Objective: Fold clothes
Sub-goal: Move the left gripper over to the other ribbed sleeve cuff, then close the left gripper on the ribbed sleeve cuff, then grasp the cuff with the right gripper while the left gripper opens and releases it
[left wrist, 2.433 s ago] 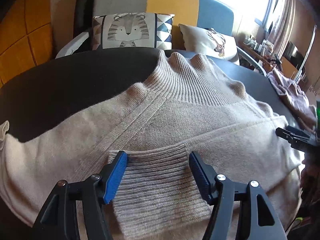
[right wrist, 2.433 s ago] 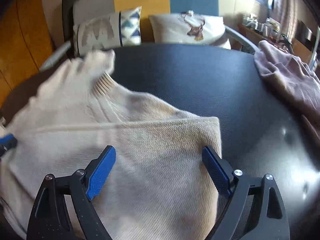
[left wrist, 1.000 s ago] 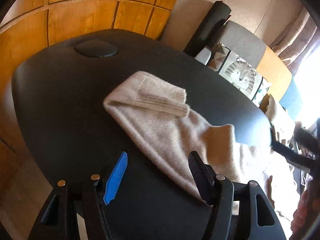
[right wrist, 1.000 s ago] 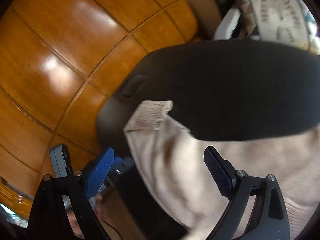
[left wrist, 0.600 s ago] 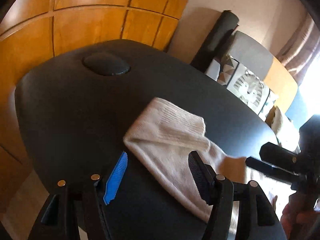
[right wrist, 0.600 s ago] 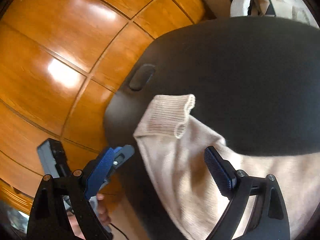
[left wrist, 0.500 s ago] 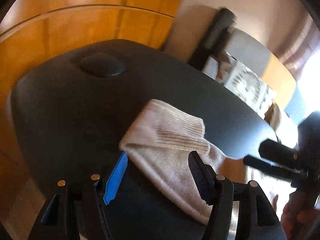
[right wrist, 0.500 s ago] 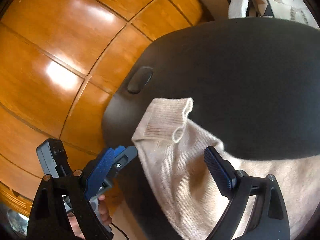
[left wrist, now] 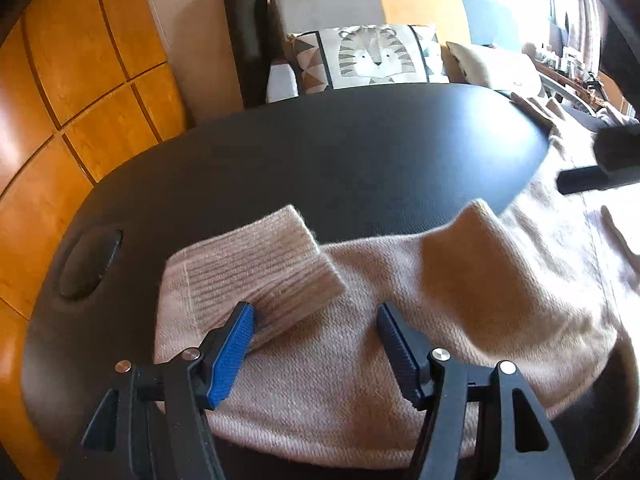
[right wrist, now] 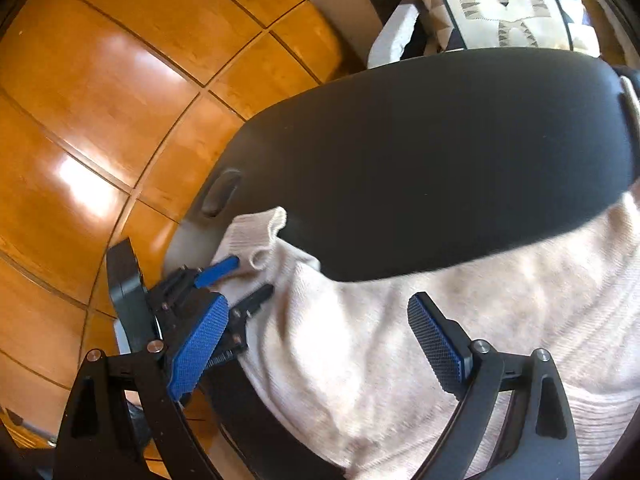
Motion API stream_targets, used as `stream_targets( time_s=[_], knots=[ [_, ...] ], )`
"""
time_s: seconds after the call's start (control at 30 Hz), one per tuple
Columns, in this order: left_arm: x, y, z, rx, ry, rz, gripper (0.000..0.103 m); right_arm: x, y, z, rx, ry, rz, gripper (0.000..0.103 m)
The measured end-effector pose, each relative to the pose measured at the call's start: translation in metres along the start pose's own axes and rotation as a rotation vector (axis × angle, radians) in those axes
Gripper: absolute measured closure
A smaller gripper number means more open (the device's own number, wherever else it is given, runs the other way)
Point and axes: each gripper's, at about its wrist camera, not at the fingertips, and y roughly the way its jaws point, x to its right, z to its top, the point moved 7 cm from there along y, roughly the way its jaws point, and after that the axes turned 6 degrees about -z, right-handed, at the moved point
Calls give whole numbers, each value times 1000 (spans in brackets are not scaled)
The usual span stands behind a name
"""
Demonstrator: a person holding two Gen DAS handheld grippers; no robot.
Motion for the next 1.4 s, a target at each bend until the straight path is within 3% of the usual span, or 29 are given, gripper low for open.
stream_targets(
  time_s=[0.27, 0.3, 0.4, 0.43, 0.63, 0.9, 1.13, 1.2, 1.27, 1.4],
  knots=[
    [-21, 8, 6, -1, -104, 62, 38, 8, -16, -13, 10, -17, -6, 9],
    [-22, 8, 4, -2, -109, 60, 45, 9, -18, -14, 10, -17, -5, 9],
    [-24, 5, 4, 4, -130, 53, 88, 12, -22, -18, 7, -14, -1, 9],
    [-24, 2, 4, 10, -144, 47, 94, 11, -21, -18, 4, -14, 2, 9],
    [-14, -35, 8, 115, -207, -1, 97, 4, -22, -14, -5, 18, 79, 9],
    [42, -92, 25, 262, -158, -52, 97, -6, -24, -12, -64, 262, 372, 9],
    [107, -104, 37, 287, -19, -79, 96, -1, -37, -14, -64, 376, 431, 9],
    [123, -104, 37, 284, 16, -91, 96, 1, -40, -15, -69, 370, 394, 9],
    [138, -106, 37, 286, 39, -102, 96, 4, -44, -17, -74, 362, 356, 16],
    [163, -109, 39, 290, 70, -119, 96, 11, -47, -23, -88, 329, 289, 84]
  ],
)
